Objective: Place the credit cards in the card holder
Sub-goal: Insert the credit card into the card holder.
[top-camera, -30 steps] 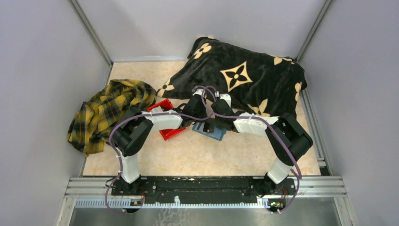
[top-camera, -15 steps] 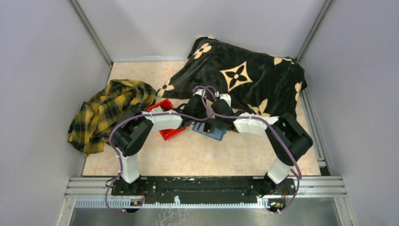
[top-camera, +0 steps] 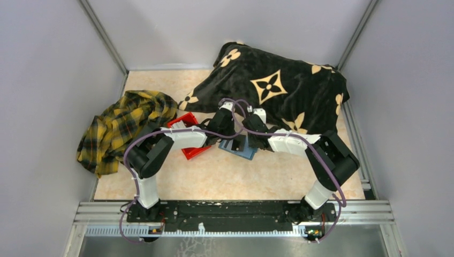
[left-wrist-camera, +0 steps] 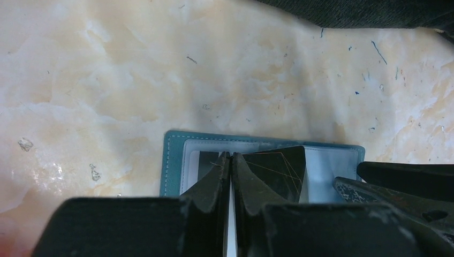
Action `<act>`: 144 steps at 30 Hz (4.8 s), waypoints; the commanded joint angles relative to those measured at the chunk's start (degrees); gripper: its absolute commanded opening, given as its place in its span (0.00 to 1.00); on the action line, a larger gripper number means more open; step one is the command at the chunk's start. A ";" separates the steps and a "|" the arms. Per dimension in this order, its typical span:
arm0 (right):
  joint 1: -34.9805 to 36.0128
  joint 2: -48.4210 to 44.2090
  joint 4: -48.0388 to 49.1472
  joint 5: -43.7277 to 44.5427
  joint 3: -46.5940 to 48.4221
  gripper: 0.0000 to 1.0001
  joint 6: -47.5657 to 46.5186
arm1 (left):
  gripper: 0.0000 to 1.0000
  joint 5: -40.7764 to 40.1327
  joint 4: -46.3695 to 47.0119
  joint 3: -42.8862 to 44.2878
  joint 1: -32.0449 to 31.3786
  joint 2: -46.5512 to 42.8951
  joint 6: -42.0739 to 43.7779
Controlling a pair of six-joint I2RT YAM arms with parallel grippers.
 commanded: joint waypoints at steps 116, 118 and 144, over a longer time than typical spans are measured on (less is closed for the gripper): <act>-4.13 -5.78 4.15 -4.06 -7.83 0.00 8.75 | 0.37 4.52 0.51 -3.94 1.62 -8.18 -1.65; -4.12 -5.87 4.11 -4.13 -7.90 0.00 8.79 | 0.36 4.73 0.21 -4.23 1.63 -8.58 -1.73; -4.08 -6.52 4.99 -4.95 -9.15 0.00 9.18 | 0.00 6.40 -2.18 -8.95 -1.42 -8.53 -2.21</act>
